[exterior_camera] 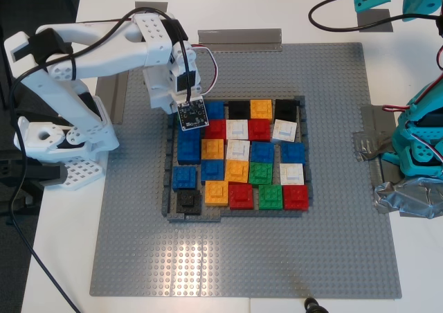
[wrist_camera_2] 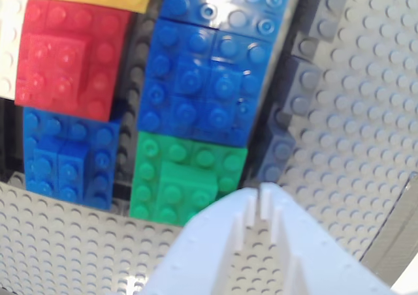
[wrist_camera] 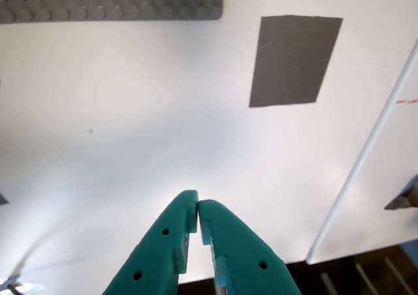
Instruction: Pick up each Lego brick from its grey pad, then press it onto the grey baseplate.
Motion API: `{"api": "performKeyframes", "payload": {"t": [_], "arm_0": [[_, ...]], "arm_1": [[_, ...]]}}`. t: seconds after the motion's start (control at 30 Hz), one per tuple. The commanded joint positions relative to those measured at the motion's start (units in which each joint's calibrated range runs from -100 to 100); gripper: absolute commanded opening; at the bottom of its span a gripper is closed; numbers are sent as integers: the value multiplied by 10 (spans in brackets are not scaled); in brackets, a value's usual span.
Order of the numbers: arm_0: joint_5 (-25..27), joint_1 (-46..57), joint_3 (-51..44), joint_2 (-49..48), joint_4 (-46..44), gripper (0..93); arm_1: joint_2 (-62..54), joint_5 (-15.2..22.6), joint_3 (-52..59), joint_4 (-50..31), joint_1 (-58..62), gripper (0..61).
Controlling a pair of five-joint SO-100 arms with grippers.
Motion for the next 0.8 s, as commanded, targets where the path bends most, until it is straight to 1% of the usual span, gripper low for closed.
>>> {"api": "performKeyframes", "payload": {"t": [0.0,0.77], "arm_0": [[0,0,-31,-26,4,0],[0,-1,-28,-26,4,0]], "arm_1": [[0,2,-38,-19,7,2],[-20,16,-63,-123,73,2]]}}
